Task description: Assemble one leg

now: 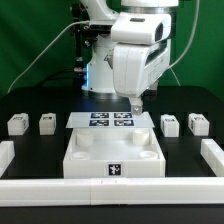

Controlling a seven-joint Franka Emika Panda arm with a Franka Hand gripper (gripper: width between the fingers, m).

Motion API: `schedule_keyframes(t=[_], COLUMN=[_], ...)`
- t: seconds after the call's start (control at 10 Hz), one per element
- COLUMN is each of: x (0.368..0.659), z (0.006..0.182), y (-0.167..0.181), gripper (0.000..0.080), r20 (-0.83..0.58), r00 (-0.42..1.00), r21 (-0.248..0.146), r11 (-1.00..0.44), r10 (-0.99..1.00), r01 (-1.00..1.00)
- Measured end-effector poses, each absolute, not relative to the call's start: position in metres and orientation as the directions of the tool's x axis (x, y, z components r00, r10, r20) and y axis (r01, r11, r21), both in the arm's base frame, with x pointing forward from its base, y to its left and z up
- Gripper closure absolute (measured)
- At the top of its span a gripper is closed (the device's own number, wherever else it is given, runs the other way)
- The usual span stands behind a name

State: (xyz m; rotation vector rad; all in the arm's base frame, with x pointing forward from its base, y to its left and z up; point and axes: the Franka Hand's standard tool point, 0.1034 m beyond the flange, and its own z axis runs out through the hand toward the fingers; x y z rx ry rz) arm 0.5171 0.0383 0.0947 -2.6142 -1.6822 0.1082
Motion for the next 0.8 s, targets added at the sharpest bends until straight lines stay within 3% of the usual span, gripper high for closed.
schedule_keyframes(t=[0.3, 0.8], x=[0.516, 0.489], z=[0.094, 0.079], y=[0.037, 0.023], gripper=[0.0150, 0.0150], r20=[-0.041, -0.014], r00=[0.393, 0.042], r21=[-0.065, -0.079], r11=[-0.395, -0.043], r10=[0.918, 0.999], r01=[0.916, 0.996])
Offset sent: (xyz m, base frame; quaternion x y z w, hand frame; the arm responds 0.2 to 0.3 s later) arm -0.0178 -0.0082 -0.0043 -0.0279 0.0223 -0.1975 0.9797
